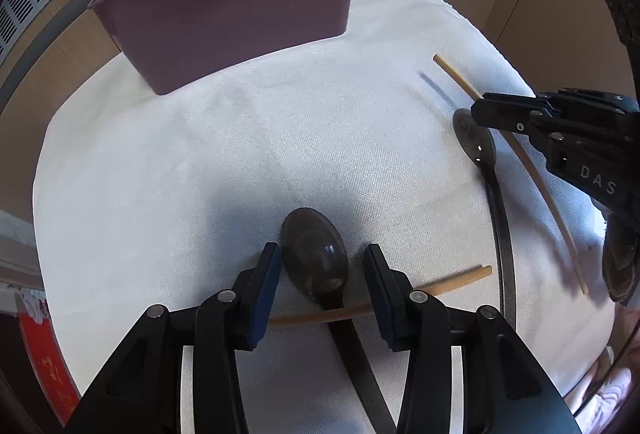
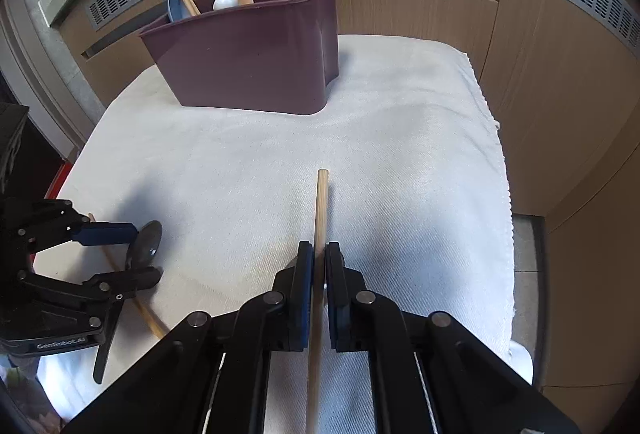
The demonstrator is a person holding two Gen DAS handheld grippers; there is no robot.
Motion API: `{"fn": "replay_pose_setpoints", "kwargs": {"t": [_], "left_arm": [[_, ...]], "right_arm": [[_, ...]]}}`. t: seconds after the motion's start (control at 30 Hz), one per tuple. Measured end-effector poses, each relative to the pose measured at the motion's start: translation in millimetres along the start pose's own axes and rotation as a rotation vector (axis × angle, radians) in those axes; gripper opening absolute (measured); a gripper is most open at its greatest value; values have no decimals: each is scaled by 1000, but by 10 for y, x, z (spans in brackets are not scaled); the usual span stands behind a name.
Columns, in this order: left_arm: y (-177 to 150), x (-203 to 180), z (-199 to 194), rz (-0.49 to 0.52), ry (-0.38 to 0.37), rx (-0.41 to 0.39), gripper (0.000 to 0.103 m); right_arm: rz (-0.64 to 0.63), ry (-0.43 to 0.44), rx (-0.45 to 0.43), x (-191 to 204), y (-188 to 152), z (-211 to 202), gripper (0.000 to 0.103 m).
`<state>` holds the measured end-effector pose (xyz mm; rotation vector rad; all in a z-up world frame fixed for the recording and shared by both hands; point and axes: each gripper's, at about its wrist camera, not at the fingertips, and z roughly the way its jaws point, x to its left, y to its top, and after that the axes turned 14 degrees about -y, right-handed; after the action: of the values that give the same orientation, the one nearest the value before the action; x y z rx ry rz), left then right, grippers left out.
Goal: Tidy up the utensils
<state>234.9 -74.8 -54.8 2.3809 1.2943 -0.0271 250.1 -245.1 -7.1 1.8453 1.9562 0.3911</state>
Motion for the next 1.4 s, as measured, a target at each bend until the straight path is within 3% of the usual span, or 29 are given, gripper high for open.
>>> {"fn": "replay_pose_setpoints", "kwargs": {"t": [0.07, 0.13, 0.2, 0.5, 0.73, 0.87, 1.1, 1.17, 1.23, 1.4], "left_arm": [[-3, -23, -2, 12, 2, -15, 43], [60, -15, 13, 17, 4, -28, 35], [10, -48, -50, 18, 26, -54, 35], [-307, -108, -1049, -34, -10, -375, 35], [-354, -319, -1350, 0, 9, -493, 32], [-415, -314, -1525, -12, 6, -518, 27], [-453, -227, -1439, -36, -2, -507, 24], [-445, -195, -1379, -43, -12, -491, 23], [-437, -185, -1313, -45, -19, -474, 23], [-437, -132, -1177, -62, -46, -438, 23]], "right_arm": [[19, 13, 4, -23, -18, 0, 6], [44, 37, 4, -48, -44, -31, 6], [56, 42, -13, -61, -50, -108, 6], [43, -4, -162, 41, -37, -734, 6], [27, 3, -256, 167, 17, -1138, 6], [-29, -8, -284, 255, 34, -1234, 6], [-180, 11, -110, 433, -80, -622, 13], [-191, -1, -74, 517, -73, -426, 19], [-187, -31, -54, 566, -39, -239, 34], [-178, -37, 3, 622, 9, 48, 35]]}}
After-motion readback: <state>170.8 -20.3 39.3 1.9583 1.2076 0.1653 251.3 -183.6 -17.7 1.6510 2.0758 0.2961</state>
